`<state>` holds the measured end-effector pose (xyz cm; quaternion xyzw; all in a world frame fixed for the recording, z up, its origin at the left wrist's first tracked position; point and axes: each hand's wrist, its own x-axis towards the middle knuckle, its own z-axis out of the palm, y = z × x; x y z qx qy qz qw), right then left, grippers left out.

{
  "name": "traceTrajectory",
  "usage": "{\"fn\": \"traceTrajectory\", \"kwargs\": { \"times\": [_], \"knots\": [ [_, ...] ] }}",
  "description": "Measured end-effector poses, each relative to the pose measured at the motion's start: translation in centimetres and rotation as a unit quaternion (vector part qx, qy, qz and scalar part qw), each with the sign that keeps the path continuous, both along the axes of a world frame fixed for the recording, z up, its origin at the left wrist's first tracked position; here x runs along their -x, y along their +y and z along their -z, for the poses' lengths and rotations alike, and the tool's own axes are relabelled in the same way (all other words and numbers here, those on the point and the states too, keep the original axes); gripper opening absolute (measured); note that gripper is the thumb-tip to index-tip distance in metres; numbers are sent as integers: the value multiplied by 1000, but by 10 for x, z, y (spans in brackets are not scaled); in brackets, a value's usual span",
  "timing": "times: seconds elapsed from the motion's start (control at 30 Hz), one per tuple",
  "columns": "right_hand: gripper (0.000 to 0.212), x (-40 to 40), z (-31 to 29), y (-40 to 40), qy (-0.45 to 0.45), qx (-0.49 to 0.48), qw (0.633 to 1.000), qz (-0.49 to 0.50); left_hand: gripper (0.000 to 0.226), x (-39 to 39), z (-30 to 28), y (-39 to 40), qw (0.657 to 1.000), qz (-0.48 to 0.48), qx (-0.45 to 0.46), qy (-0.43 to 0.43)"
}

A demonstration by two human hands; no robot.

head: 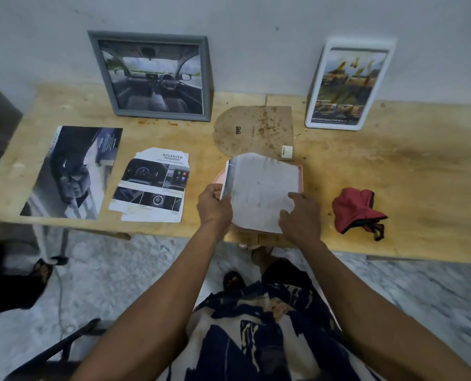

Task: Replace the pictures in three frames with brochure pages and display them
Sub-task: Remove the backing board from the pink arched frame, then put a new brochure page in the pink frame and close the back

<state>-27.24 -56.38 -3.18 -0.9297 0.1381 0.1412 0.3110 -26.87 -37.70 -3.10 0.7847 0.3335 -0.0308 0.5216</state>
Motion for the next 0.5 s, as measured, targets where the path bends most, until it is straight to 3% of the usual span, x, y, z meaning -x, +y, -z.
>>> {"fn": "traceTrajectory", "kwargs": {
  "times": [0.13, 0.33, 0.5],
  "knots": [
    [51, -1, -18, 7, -75, -1, 997, -6, 14, 7, -8, 17, 997, -29, 39, -59],
    [59, -17, -42, 39, -184, 62, 975, -109, 16, 23, -32, 47, 991, -54, 70, -105],
    [40, -28, -47, 71, -158, -8, 970, -184, 17, 46, -45, 75, 981, -116, 106, -118]
  ]
}}
